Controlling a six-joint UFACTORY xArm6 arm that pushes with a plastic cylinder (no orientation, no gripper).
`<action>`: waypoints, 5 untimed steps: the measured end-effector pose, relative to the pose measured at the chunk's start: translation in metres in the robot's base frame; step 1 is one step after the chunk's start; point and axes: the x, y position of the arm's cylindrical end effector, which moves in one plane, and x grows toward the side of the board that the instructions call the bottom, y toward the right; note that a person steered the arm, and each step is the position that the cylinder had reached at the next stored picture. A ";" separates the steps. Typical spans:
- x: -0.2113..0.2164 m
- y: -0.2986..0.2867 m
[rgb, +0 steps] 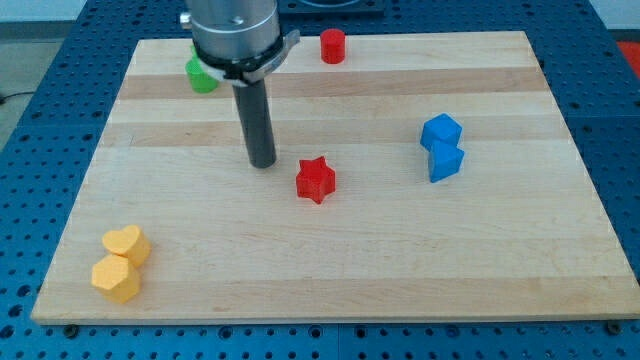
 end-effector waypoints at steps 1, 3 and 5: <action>0.044 -0.001; 0.058 0.052; -0.016 0.070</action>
